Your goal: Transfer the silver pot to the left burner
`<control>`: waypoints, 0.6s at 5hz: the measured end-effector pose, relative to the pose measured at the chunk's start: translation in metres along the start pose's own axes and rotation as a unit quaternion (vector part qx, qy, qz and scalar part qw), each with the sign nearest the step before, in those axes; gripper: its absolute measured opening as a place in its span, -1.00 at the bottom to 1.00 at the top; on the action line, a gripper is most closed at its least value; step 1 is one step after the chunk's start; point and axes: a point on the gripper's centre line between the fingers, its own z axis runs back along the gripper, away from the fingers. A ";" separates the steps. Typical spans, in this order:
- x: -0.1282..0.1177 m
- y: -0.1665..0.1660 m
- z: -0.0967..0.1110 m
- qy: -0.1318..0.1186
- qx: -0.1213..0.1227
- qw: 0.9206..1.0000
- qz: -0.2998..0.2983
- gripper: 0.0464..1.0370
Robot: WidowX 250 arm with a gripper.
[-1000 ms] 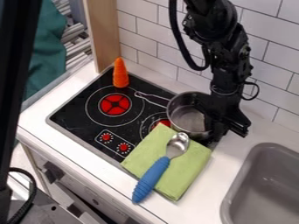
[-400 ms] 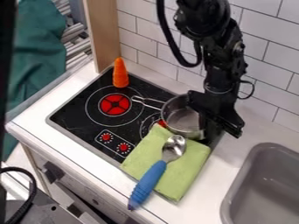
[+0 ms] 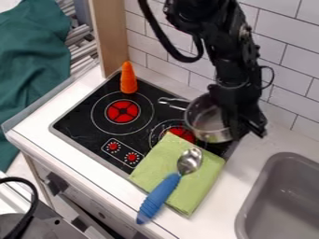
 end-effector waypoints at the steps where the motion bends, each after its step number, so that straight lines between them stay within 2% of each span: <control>1: 0.001 0.002 0.017 -0.023 0.010 1.000 -0.002 -0.97; 3: -0.034 0.077 0.043 -0.015 0.052 0.994 0.096 -0.97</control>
